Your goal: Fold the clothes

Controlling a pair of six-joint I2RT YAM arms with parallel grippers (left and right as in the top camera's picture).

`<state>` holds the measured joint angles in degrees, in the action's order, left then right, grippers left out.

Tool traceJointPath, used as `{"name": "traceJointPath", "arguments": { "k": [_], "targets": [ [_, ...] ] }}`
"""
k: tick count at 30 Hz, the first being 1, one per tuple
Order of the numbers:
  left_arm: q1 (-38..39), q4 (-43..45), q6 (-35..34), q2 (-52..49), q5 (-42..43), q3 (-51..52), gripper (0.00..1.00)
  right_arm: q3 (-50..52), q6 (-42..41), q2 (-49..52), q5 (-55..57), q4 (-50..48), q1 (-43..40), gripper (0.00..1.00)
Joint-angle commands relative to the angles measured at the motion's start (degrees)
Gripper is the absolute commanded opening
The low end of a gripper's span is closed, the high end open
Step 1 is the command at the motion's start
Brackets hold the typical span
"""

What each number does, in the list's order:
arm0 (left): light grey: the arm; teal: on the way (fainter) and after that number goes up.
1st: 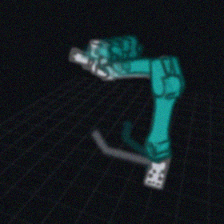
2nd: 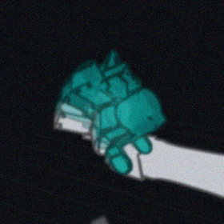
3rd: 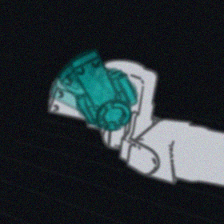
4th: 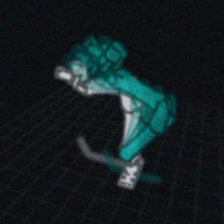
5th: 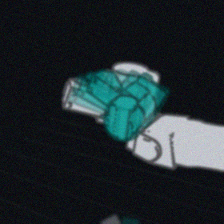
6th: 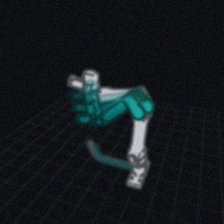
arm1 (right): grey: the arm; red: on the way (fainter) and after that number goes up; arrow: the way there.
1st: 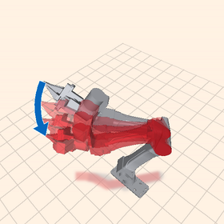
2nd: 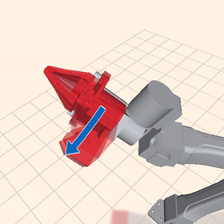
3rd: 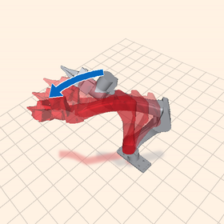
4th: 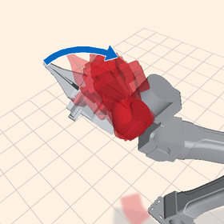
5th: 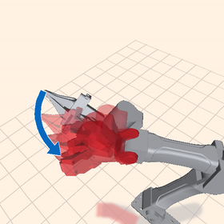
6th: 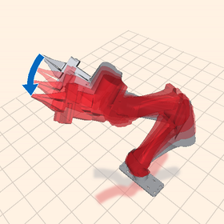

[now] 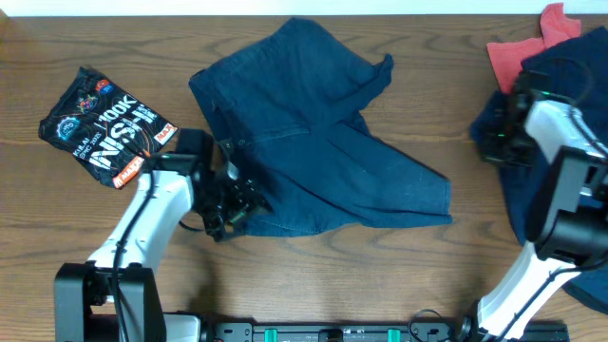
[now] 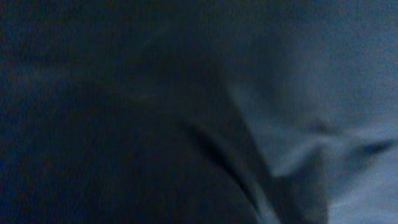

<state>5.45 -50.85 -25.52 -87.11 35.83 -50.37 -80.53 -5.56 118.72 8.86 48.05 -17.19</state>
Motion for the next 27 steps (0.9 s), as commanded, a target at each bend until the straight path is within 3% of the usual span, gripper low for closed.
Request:
{"name": "traceJointPath", "arguments": {
  "k": [1,8,10,13,21,22,27],
  "targets": [
    [2.1,0.0,-7.4,0.3,-3.1,2.1,0.85,-1.9,-4.4,1.3,6.8,1.0,-5.9,0.06],
    [3.0,5.1,-16.0,0.3,-12.3,7.3,0.9,-10.7,-1.2,-7.0,-14.2,11.7,-9.4,0.19],
    [3.0,9.7,-16.2,0.3,-13.9,8.2,0.88,-11.4,1.2,-11.3,-16.5,14.3,-8.3,0.29],
    [3.0,13.7,-16.6,0.3,-18.6,8.3,0.72,-11.4,2.7,-17.3,-18.1,17.5,-6.2,0.44],
    [3.0,16.4,-16.6,0.3,-19.9,8.3,0.1,-10.5,-1.4,-26.8,-17.9,27.7,-0.7,0.42],
    [3.0,15.9,-16.6,0.3,-19.8,8.3,0.06,-9.9,-2.7,-27.3,-17.9,28.4,-0.3,0.42],
    [3.0,12.2,-16.6,0.3,-19.8,8.3,0.06,-1.3,-15.9,-30.0,-14.8,29.1,1.7,0.4]
  ]
}}
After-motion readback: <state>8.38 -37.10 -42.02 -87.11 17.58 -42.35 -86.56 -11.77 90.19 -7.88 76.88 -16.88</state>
